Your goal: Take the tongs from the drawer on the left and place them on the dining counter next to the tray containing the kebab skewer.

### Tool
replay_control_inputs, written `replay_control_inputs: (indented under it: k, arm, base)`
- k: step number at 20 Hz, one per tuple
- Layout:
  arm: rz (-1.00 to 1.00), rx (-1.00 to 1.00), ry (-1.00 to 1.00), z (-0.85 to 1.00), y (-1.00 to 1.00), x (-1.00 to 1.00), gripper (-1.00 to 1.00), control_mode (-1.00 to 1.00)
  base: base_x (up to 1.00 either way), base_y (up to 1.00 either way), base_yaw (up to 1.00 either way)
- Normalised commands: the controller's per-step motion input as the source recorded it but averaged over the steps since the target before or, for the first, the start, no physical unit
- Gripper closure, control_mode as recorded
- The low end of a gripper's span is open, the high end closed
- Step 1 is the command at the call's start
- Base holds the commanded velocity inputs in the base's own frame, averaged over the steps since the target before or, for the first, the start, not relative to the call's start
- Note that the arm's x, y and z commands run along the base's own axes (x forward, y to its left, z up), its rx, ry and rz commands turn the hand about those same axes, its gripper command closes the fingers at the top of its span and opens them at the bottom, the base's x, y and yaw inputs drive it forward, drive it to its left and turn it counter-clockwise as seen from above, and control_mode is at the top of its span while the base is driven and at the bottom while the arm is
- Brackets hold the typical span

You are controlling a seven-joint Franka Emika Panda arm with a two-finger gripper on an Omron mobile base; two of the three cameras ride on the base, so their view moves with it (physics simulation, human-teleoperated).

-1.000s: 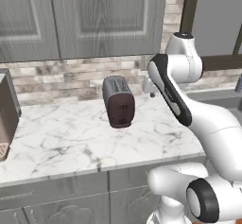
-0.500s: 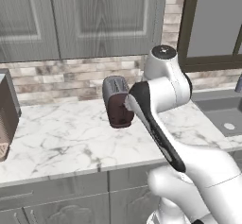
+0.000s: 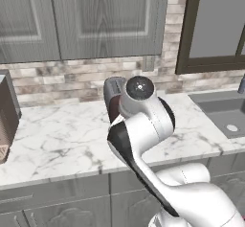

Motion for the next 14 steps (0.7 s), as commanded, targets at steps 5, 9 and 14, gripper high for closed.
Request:
replay_control_inputs:
  k: [5,9,14]
  arm:
    - [0.20,-0.25,0.00,0.00,0.69,-0.22,-1.00,-1.00]
    - [0.16,-0.29,0.00,0.00,0.82,-0.33,-1.00,-1.00]
    - [0.13,-0.21,0.00,-0.18,0.62,-0.19,-1.00,-1.00]
  base:
    - [0.00,0.00,0.00]
    - [0.00,0.00,0.00]
    - [0.00,0.00,0.00]
